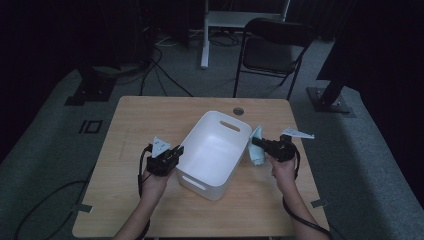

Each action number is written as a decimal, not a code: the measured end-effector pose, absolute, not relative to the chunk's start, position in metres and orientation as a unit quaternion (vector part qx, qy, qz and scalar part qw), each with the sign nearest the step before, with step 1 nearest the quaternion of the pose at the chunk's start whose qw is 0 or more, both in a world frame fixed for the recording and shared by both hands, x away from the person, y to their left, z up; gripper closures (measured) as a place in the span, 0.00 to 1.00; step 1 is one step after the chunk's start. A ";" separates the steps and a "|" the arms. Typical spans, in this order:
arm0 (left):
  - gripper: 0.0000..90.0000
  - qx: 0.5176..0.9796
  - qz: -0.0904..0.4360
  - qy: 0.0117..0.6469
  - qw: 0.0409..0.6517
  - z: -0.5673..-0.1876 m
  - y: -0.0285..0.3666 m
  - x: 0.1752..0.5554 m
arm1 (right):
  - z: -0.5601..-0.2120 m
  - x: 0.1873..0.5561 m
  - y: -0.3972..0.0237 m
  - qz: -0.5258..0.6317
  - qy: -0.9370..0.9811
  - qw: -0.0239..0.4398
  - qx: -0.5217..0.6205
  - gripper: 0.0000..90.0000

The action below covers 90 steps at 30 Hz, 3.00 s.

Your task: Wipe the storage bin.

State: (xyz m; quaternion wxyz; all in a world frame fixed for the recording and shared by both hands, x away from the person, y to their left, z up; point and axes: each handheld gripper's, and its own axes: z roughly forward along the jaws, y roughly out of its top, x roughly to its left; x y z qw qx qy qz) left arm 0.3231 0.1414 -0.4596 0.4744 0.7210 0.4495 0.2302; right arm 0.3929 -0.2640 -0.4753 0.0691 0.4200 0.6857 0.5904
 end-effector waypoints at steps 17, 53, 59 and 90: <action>0.94 0.734 0.229 0.427 0.476 -0.460 0.143 0.325 | -0.486 0.401 -0.259 0.576 0.693 0.066 0.428 0.92; 0.93 0.733 0.231 0.435 0.470 -0.459 0.142 0.325 | -0.513 0.394 -0.252 0.546 0.709 0.034 0.444 0.92; 0.93 0.733 0.230 0.435 0.470 -0.459 0.143 0.325 | -0.484 0.382 -0.251 0.585 0.696 0.035 0.414 0.92; 0.92 0.741 0.231 0.421 0.469 -0.459 0.140 0.327 | -0.537 0.398 -0.248 0.518 0.721 0.004 0.459 0.92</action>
